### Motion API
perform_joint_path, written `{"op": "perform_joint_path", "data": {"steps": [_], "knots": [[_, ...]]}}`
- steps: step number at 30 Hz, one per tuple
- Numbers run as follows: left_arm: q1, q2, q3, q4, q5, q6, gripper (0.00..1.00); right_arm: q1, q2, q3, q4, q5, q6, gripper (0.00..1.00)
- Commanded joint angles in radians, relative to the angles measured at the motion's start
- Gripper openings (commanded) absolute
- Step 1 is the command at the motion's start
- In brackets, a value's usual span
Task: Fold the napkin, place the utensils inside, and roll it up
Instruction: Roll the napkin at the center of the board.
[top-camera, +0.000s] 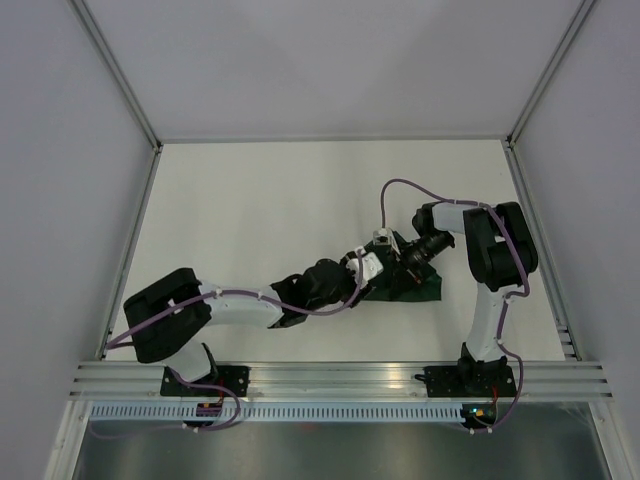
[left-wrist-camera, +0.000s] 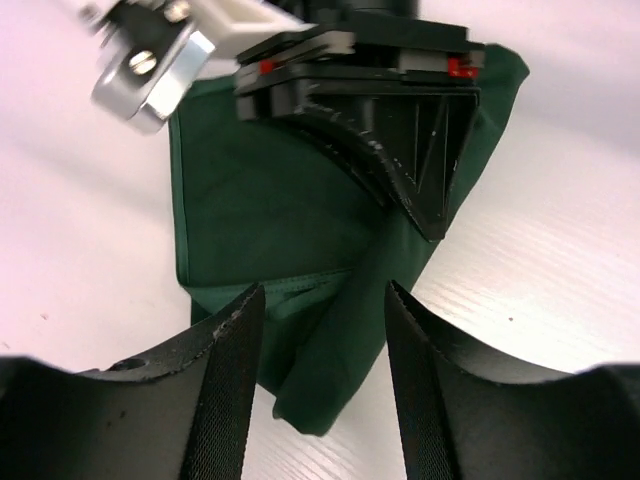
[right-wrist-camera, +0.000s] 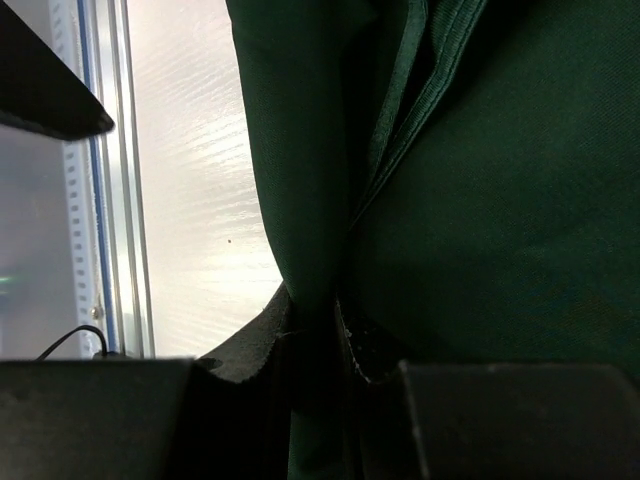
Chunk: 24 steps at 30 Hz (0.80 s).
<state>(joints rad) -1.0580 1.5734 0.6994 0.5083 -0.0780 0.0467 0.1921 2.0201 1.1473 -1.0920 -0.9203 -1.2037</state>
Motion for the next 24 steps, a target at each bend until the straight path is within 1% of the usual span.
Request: {"op": "perform_joint_path", "data": {"steps": [1,2,3,7,9,14,19,22,23,24], "knots": [[-0.065,0.055,0.021,0.090,-0.120,0.321,0.57,-0.003,0.049,0.012,0.030,0.051,-0.079,0.11],[-0.082,0.066,0.032,0.090,-0.120,0.388,0.57,-0.003,0.051,0.014,0.029,0.052,-0.077,0.11],[-0.111,0.076,0.034,0.096,-0.111,0.424,0.59,-0.003,0.058,0.018,0.027,0.052,-0.077,0.11],[-0.168,0.149,0.048,0.098,-0.082,0.576,0.63,-0.003,0.072,0.031,0.020,0.054,-0.073,0.11],[-0.172,0.168,0.066,0.073,-0.053,0.587,0.65,-0.005,0.075,0.032,0.020,0.054,-0.071,0.11],[-0.171,0.217,0.092,0.078,-0.032,0.633,0.66,-0.003,0.078,0.035,0.018,0.054,-0.068,0.11],[-0.135,0.273,0.120,0.084,0.007,0.633,0.66,-0.006,0.085,0.040,0.017,0.055,-0.066,0.11],[-0.120,0.300,0.138,0.041,0.061,0.627,0.65,-0.006,0.086,0.042,0.018,0.054,-0.065,0.11],[-0.119,0.304,0.153,0.004,0.070,0.622,0.64,-0.005,0.086,0.042,0.018,0.055,-0.063,0.11],[-0.116,0.312,0.161,-0.010,0.098,0.618,0.61,-0.005,0.088,0.042,0.018,0.054,-0.065,0.11]]}}
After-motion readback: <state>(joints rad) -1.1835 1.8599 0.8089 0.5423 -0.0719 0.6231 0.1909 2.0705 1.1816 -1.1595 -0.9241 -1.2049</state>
